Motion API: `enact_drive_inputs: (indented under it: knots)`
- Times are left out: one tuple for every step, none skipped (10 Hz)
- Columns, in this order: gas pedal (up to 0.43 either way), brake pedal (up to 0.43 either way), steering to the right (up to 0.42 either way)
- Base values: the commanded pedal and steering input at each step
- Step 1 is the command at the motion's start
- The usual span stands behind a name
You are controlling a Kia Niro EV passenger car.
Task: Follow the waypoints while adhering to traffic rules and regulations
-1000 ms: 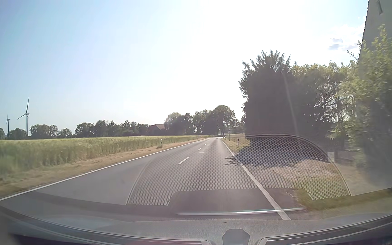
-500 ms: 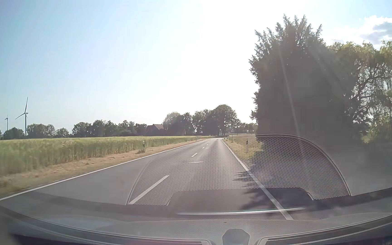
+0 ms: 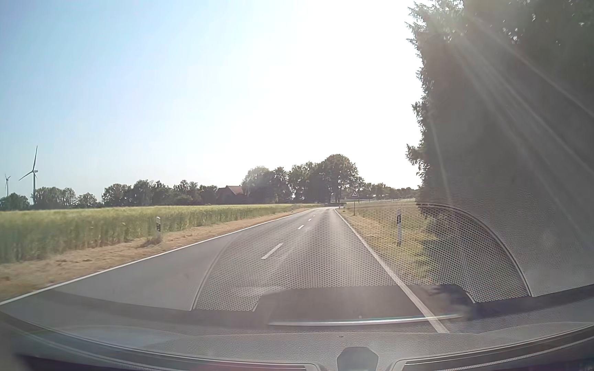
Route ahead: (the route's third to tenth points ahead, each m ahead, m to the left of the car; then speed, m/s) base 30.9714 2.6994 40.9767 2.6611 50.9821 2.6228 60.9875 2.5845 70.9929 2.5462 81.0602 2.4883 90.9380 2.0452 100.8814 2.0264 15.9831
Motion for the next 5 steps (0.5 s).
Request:
enact_drive_inputs:
  knots:
    - [0.319, 0.006, 0.004]
    - [0.319, 0.006, 0.004]
    - [0.319, 0.006, 0.004]
    - [0.319, 0.006, 0.004]
    - [0.311, 0.006, 0.004]
